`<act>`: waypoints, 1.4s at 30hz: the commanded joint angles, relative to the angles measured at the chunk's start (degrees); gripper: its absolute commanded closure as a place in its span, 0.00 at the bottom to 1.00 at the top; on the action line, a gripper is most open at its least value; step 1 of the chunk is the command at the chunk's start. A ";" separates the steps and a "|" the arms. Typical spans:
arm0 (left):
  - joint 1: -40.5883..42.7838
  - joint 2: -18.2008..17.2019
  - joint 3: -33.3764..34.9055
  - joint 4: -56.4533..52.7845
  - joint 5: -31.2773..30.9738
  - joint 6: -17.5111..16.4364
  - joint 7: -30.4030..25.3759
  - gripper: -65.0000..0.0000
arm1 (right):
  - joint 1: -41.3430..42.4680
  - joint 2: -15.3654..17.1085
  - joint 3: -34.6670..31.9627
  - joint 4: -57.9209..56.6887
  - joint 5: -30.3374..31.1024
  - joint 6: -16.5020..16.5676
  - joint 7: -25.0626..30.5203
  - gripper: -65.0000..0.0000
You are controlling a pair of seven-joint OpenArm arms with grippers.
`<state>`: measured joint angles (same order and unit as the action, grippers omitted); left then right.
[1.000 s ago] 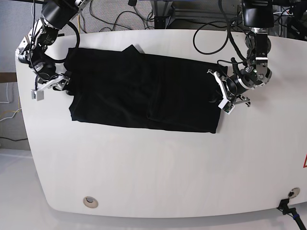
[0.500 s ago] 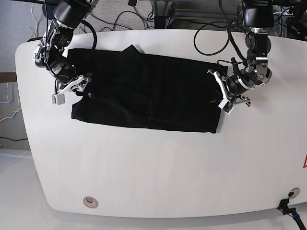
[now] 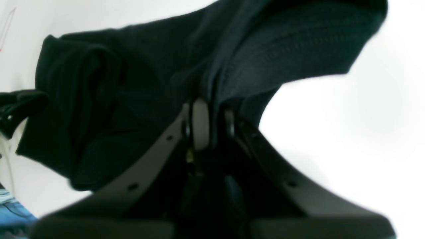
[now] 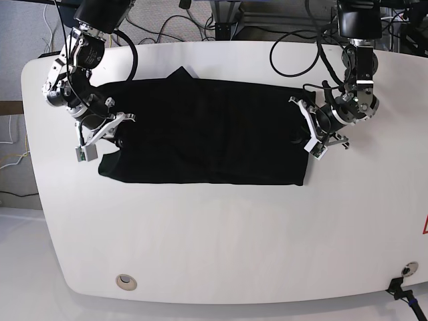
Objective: Fold the T-shirt properly
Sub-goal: 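Fold the held end with the right gripper over onto the bundle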
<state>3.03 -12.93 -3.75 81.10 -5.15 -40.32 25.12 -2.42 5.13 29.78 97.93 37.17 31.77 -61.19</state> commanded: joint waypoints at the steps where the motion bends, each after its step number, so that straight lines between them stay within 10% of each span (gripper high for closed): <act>1: -0.35 -0.04 0.10 0.35 1.15 0.32 1.38 1.00 | 0.79 -0.07 -2.57 5.06 1.56 -1.22 1.36 1.00; 6: -0.17 0.84 0.10 0.35 1.24 0.32 1.38 1.00 | 0.09 -1.21 -10.31 11.74 1.82 -5.53 1.28 1.00; 15: -0.08 1.98 0.10 0.35 1.41 0.32 1.47 1.00 | 1.49 -13.87 -23.49 12.00 -1.96 -7.11 1.45 1.00; 24: 0.01 1.98 0.01 0.35 1.41 0.32 1.47 1.00 | 3.51 -14.13 -35.01 7.61 -4.68 -10.27 5.94 1.00; 41: 0.36 2.77 0.10 0.35 1.24 0.32 1.47 1.00 | 7.73 -14.13 -35.27 -1.53 -1.61 -10.27 8.49 1.00; 42: 0.36 3.13 0.01 0.35 1.24 0.32 1.47 0.97 | 7.82 -14.13 -35.36 -1.80 -1.61 -10.27 8.49 0.89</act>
<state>3.49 -9.93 -3.95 81.17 -4.73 -39.48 24.60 4.25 -8.58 -5.30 95.42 34.30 20.97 -54.06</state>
